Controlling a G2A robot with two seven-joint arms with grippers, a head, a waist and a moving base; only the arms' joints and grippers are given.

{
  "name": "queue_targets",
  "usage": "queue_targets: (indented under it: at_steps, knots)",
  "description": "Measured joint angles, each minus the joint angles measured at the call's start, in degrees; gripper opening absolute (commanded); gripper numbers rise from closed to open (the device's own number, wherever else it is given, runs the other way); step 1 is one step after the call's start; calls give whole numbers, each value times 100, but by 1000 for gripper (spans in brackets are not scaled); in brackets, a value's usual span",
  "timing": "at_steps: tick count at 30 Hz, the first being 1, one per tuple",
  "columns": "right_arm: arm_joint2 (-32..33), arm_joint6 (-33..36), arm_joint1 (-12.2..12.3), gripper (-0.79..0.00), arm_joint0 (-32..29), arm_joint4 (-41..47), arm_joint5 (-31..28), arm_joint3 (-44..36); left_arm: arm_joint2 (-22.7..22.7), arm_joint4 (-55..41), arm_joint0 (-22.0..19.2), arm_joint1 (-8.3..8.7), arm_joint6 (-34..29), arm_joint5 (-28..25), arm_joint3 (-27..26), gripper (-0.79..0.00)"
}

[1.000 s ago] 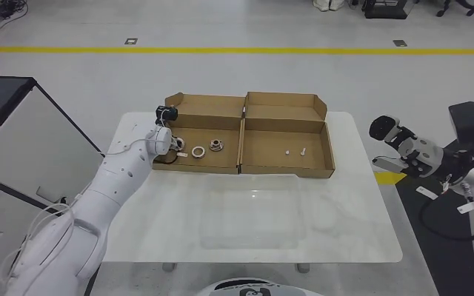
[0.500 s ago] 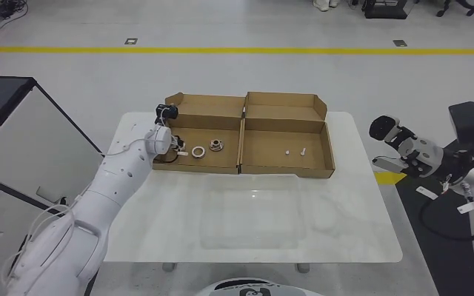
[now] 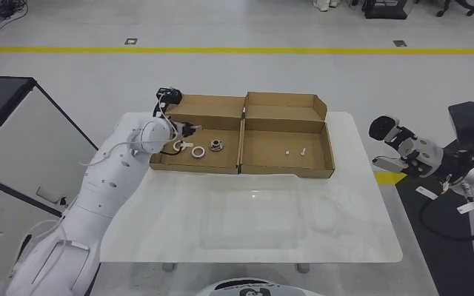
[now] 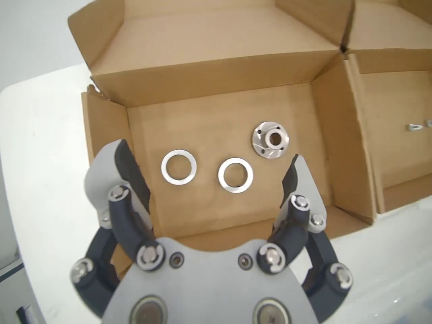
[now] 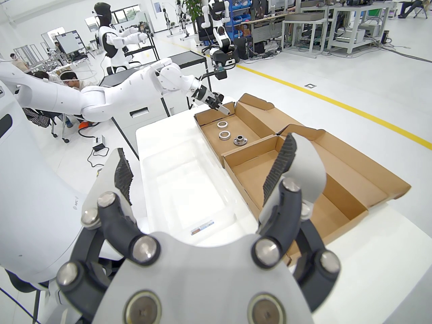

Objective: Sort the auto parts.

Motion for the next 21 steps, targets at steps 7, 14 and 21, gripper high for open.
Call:
queue_targets:
  at_steps: [7,14,21]
  knots:
    - [0,0,0,0,0,0,0,0,-753,-420,779,163,-176,-76,-1546,0]
    - [0,0,0,0,0,0,0,0,-1508,-1031,1624,282,-58,-387,-2717,0]
    - [0,0,0,0,0,0,0,0,-2252,-1846,2440,357,198,-782,-3449,0]
